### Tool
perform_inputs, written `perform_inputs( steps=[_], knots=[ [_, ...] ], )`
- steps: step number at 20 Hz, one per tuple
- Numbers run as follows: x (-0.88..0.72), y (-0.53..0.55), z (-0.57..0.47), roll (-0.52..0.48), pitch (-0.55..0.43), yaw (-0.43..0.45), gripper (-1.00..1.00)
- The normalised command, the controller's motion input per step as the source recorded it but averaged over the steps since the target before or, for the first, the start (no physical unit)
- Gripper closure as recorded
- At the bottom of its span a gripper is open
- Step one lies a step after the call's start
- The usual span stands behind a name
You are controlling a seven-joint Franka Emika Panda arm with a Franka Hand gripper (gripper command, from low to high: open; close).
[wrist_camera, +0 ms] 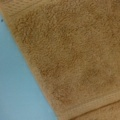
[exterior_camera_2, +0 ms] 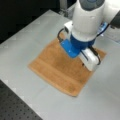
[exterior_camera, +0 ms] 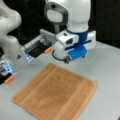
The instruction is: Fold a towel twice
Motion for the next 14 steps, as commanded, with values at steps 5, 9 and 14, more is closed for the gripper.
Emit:
perform_inputs(
  steps=[5, 9, 14],
  knots=[
    [0.52, 0.3, -0.13, -0.125, 0.169, -0.01, -1.0],
    [0.41, 0.28, -0.13, -0.126, 0.143, -0.042, -1.0],
    [0.3, 0.2, -0.11, -0.131, 0.096, -0.077, -1.0]
  ],
)
